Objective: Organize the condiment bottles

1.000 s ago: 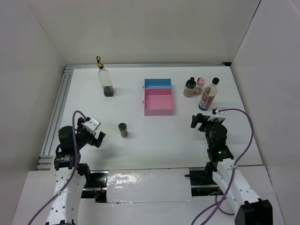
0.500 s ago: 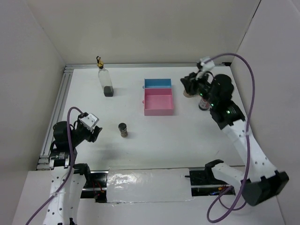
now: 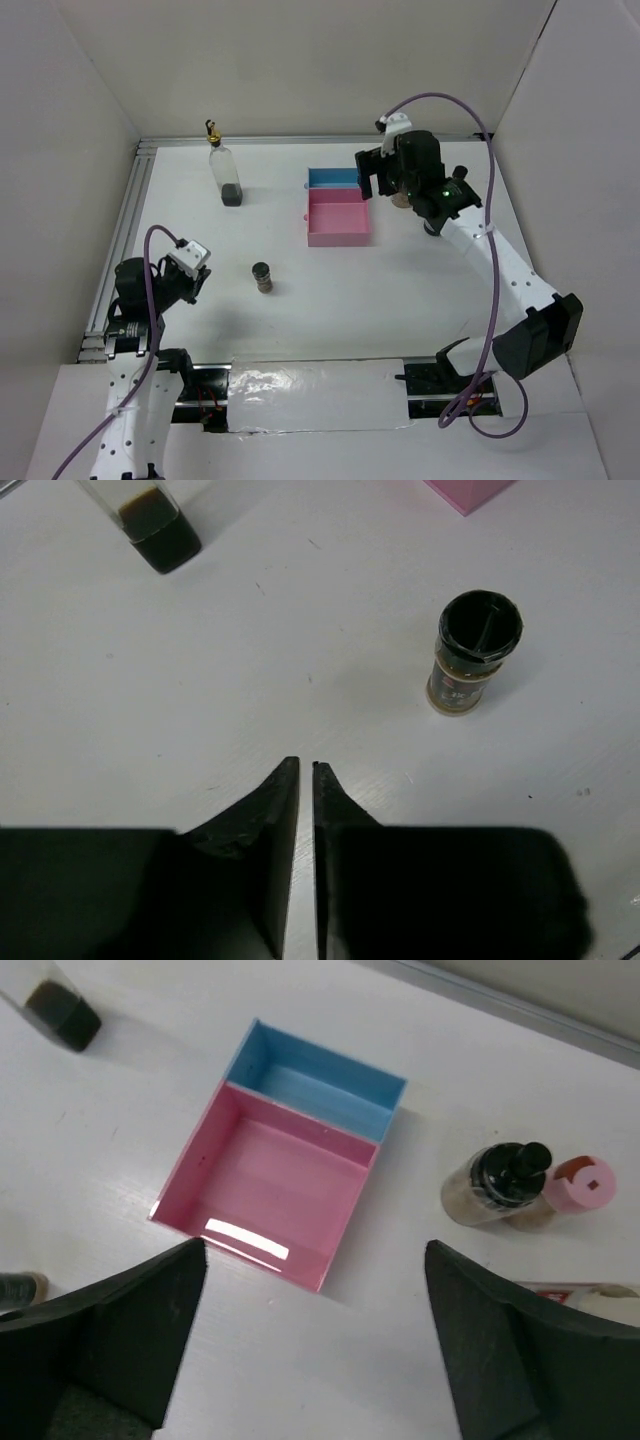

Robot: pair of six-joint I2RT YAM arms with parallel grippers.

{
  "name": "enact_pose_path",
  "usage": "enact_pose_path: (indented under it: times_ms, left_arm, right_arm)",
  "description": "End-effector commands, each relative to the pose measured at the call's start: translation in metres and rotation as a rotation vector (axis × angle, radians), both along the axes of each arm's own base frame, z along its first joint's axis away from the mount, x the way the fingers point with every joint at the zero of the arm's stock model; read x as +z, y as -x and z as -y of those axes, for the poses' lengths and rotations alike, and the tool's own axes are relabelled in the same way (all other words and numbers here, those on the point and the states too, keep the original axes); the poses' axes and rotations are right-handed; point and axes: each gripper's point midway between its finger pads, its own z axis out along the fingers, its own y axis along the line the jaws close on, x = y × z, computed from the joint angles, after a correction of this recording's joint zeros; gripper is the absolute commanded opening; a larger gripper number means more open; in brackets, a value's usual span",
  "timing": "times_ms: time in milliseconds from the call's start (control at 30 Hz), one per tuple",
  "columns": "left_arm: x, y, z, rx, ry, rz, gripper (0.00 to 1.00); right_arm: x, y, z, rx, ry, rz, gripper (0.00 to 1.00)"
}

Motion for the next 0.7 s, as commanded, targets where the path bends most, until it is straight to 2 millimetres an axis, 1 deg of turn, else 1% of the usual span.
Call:
enact_pose_path:
  times_ms: [0, 33, 67, 100, 133, 167, 200, 233, 267, 300, 333, 367, 433, 467, 533, 567, 600, 667]
  left_arm:
    - [0.016, -0.002, 0.005, -0.021, 0.025, 0.025, 0.32]
    - [0.014, -0.002, 0.006, -0.028, 0.025, 0.018, 0.41]
    - [0.013, -0.003, 0.006, -0.029, 0.025, 0.017, 0.55]
    - [0.012, -0.003, 0.006, -0.031, 0.025, 0.012, 0.63]
    - [0.011, -0.003, 0.006, -0.032, 0.026, 0.009, 0.72]
    - [0.010, -0.003, 0.006, -0.030, 0.027, 0.005, 0.86]
    - [0.009, -0.003, 0.006, -0.032, 0.027, 0.004, 0.92]
    - [0.009, -0.003, 0.006, -0.032, 0.027, 0.004, 0.97]
    - [0.010, -0.003, 0.008, -0.038, 0.028, 0.004, 0.99]
    - [0.009, -0.003, 0.007, -0.037, 0.026, 0.004, 0.99]
    - [0.009, -0.003, 0.007, -0.039, 0.027, 0.003, 0.99]
    - [0.009, -0.002, 0.008, -0.040, 0.028, 0.004, 0.99]
    - [0.007, -0.002, 0.008, -0.043, 0.029, -0.001, 0.99]
    - [0.007, -0.003, 0.008, -0.041, 0.030, -0.003, 0.99]
    - [0.006, -0.002, 0.009, -0.045, 0.033, -0.011, 0.99]
    - [0.006, -0.003, 0.009, -0.045, 0.034, -0.009, 0.99]
    - [0.006, -0.003, 0.009, -0.045, 0.033, -0.012, 0.99]
    - [0.005, -0.003, 0.008, -0.040, 0.031, -0.017, 0.99]
  right_arm:
    - [0.038, -0.005, 0.016, -0.065, -0.046, 0.031, 0.90]
    - [0.054, -0.004, 0.024, -0.108, -0.084, 0.054, 0.25]
    - [0.059, -0.004, 0.035, -0.180, -0.121, 0.051, 0.01]
    - [0.063, -0.006, 0.054, -0.269, -0.115, 0.068, 0.00]
    - [0.067, -0.003, 0.076, -0.347, -0.118, 0.084, 0.25]
    - [0.064, -0.001, 0.089, -0.418, -0.127, 0.078, 0.61]
    - [0.061, 0.001, 0.103, -0.478, -0.119, 0.080, 0.97]
    - [0.053, 0.007, 0.127, -0.576, -0.099, 0.082, 1.00]
    - [0.049, 0.010, 0.137, -0.625, -0.111, 0.071, 1.00]
    - [0.041, 0.013, 0.145, -0.653, -0.103, 0.060, 1.00]
    - [0.039, 0.015, 0.150, -0.670, -0.108, 0.056, 1.00]
    - [0.037, 0.015, 0.160, -0.700, -0.114, 0.054, 1.00]
    - [0.029, 0.014, 0.170, -0.734, -0.110, 0.028, 1.00]
    - [0.025, 0.012, 0.182, -0.762, -0.106, 0.020, 1.00]
    - [0.011, 0.002, 0.184, -0.741, -0.095, -0.019, 1.00]
    - [0.005, -0.006, 0.193, -0.758, -0.097, -0.026, 1.00]
    - [0.000, -0.010, 0.195, -0.757, -0.095, -0.033, 1.00]
    - [-0.001, -0.019, 0.200, -0.764, -0.105, -0.013, 1.00]
